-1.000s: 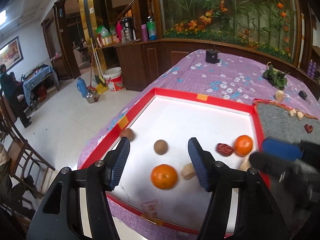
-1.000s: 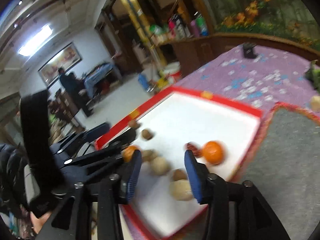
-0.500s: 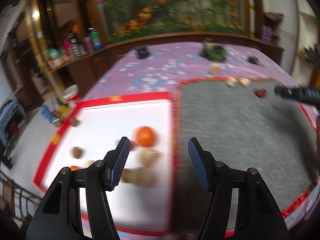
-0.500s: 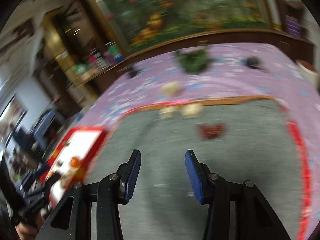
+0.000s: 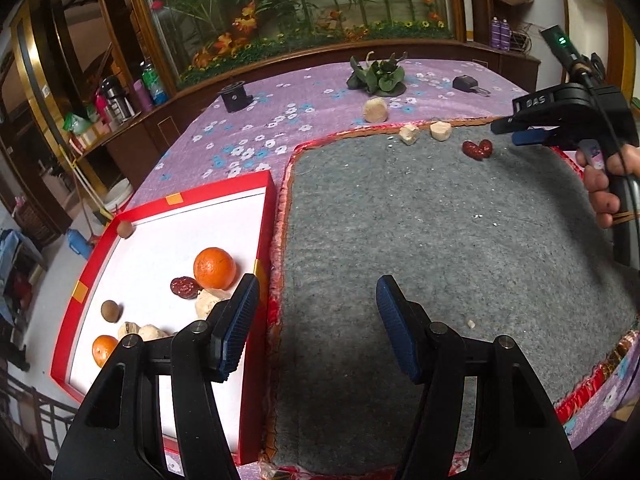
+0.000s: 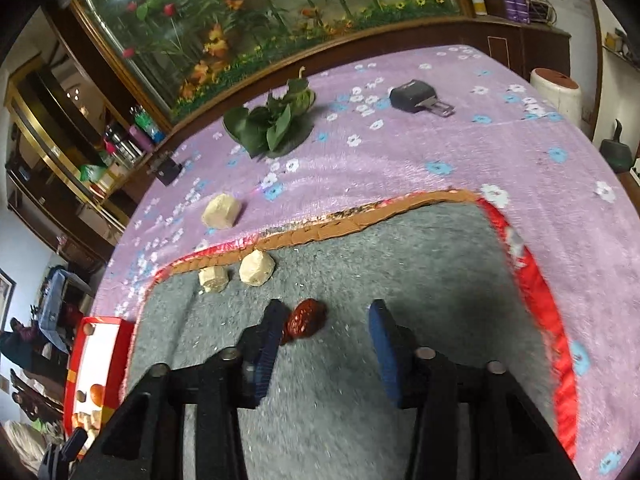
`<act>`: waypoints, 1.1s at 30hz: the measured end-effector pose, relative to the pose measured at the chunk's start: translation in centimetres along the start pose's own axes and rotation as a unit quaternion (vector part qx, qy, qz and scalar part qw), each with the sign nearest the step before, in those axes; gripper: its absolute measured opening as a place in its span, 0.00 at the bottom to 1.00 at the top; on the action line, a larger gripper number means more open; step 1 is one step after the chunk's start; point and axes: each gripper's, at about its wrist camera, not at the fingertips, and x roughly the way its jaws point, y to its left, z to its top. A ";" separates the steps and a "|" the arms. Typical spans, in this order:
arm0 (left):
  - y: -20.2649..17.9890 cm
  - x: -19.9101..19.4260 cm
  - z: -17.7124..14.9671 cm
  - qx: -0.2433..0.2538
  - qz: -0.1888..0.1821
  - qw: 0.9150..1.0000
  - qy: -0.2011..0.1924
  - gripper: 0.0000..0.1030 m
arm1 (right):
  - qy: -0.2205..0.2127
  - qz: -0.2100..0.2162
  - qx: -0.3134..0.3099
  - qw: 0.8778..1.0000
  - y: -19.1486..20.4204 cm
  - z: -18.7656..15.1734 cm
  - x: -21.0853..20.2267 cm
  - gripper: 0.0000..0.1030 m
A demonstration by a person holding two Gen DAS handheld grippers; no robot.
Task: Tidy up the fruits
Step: 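Grasp a red jujube with the right tool while the left grasps another jujube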
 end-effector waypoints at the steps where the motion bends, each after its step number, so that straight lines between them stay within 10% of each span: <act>1: 0.0 0.1 0.1 0.000 0.001 1.000 0.002 0.59 | 0.007 0.001 0.002 1.000 0.1 0.1 0.7 0.32; 11: -2.4 1.2 3.1 0.026 -0.007 1.000 0.007 0.59 | 0.031 0.001 -0.053 0.998 2.1 -0.1 3.7 0.18; 21: -8.6 5.4 10.6 0.024 -0.068 0.997 0.017 0.59 | -0.004 0.070 0.092 0.993 -5.3 2.4 0.7 0.17; 33: -15.3 12.6 13.4 0.018 -0.088 0.994 0.066 0.52 | 0.001 0.092 0.110 0.990 -5.2 2.7 0.1 0.17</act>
